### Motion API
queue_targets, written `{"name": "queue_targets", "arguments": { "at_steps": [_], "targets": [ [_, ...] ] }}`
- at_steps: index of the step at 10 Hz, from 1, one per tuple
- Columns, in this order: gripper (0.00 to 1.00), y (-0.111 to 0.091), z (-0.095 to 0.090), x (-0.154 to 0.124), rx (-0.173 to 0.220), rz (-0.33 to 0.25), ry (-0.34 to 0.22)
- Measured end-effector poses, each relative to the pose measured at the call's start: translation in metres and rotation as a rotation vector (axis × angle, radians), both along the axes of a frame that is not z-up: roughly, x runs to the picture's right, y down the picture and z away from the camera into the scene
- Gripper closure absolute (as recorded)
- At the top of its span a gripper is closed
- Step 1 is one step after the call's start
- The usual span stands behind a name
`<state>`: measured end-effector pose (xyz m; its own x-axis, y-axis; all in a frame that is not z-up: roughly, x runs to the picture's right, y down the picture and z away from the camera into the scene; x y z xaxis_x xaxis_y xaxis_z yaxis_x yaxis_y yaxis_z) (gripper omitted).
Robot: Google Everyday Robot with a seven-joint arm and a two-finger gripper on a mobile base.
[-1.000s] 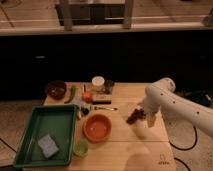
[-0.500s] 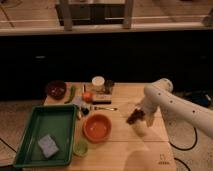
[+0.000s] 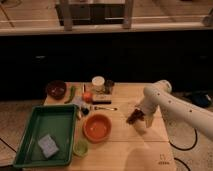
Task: Place grapes in red bowl
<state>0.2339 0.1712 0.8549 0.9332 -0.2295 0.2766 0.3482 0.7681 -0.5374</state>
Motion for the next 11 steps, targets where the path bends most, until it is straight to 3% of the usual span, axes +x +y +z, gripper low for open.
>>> {"name": "queue_targets", "arguments": {
  "at_steps": [11],
  "targets": [
    [0.23, 0.011, 0.015, 0.001, -0.027, 0.005, -0.039]
  ]
}}
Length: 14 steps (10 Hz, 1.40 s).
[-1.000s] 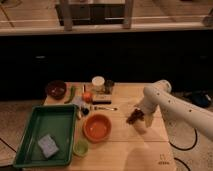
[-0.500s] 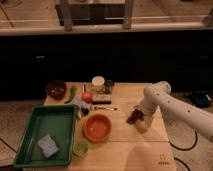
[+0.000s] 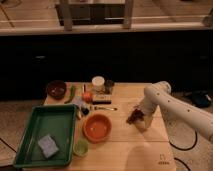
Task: Place grapes in red bowl
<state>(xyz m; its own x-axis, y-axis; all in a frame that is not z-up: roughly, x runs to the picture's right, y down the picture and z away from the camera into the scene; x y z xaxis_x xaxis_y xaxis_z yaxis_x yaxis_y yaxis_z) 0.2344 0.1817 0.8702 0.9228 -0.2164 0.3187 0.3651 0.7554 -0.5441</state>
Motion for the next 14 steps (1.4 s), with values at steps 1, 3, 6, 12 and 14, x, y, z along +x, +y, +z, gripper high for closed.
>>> {"name": "queue_targets", "arguments": {
  "at_steps": [1, 3, 6, 12, 14],
  "targets": [
    [0.26, 0.001, 0.001, 0.000, -0.002, 0.001, -0.003],
    [0.26, 0.001, 0.002, 0.000, -0.002, 0.004, -0.009],
    [0.32, 0.001, 0.001, 0.000, -0.008, 0.010, -0.012],
    [0.93, -0.003, -0.009, 0.001, -0.005, 0.014, -0.007],
    [0.99, -0.015, -0.026, 0.002, 0.011, -0.002, 0.002]
  ]
}}
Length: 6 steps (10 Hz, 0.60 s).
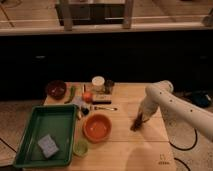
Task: Place grapes in red bowl
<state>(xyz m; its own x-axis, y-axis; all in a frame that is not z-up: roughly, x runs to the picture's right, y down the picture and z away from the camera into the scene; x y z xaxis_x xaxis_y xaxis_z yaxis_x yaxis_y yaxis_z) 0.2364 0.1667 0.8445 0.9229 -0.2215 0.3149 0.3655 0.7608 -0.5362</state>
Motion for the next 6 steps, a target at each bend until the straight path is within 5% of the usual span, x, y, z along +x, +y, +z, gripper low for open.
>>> {"name": "queue_targets", "arguments": {
  "at_steps": [6],
  "targets": [
    [0.99, -0.029, -0.041, 0.005, 0.034, -0.035, 0.023]
  ]
}}
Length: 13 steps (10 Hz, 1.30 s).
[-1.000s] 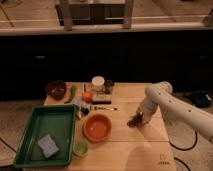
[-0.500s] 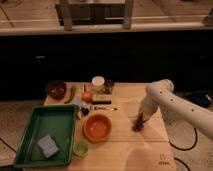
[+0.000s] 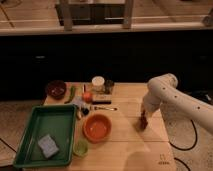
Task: Place grapes in red bowl
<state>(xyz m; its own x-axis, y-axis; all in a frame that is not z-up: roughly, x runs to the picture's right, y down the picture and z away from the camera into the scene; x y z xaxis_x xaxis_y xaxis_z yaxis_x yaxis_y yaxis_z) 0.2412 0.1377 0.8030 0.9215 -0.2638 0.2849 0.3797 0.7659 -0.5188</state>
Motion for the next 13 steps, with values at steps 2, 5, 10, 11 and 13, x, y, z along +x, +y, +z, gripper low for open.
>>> {"name": "queue_targets", "arguments": {
  "at_steps": [2, 5, 10, 11, 13],
  "targets": [
    [0.99, -0.010, -0.017, -0.002, 0.011, -0.017, 0.008],
    [0.99, -0.013, -0.029, -0.002, 0.019, -0.037, 0.015],
    [0.99, -0.027, -0.062, -0.014, 0.042, -0.099, 0.006],
    [0.99, -0.027, -0.065, -0.015, 0.046, -0.109, 0.007],
    [0.99, -0.032, -0.075, -0.021, 0.061, -0.131, -0.003]
  ]
}}
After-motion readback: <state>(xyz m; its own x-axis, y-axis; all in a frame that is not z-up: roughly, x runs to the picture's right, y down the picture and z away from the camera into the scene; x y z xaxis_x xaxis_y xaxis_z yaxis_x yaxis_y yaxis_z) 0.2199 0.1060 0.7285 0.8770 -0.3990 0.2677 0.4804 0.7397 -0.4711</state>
